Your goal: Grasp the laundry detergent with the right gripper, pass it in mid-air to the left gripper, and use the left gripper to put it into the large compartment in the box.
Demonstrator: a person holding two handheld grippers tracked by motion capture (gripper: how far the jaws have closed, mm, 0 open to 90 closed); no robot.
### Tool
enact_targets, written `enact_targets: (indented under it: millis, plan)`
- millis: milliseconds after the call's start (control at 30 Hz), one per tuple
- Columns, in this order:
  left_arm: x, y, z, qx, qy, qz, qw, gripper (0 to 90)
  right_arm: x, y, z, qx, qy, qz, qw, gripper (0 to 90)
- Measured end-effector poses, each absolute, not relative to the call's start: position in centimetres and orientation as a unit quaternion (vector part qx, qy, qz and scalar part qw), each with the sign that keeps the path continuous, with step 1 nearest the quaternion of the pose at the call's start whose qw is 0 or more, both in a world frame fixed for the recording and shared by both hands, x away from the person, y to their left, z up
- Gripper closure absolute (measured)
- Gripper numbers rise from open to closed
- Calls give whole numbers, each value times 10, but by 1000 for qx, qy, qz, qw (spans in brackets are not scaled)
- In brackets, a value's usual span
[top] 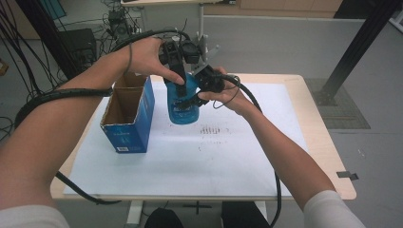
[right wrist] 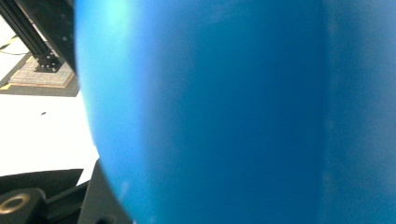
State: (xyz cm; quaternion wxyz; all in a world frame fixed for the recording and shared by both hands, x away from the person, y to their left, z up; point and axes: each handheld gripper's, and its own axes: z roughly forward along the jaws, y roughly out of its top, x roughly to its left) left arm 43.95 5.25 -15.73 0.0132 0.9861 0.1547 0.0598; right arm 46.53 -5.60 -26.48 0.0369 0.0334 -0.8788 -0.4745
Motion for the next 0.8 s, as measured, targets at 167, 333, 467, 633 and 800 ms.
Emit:
enact_targets:
  millis: [167,333,467,633,800]
  plan:
    - [439,51,-158,987,153,53,12,353,465,-56,-265,38,-878,-475,36,433]
    - [438,52,-158,987,150,53,11,360,464,-56,-265,40,-879,-474,35,433]
    - [437,52,-159,988,147,54,6,363,464,-54,-265,42,-880,-473,33,433]
    - [436,53,-159,988,145,57,4,365,463,-53,-266,43,-880,-471,32,432]
    - [436,53,-159,988,144,59,3,366,463,-52,-266,42,-880,-472,30,432]
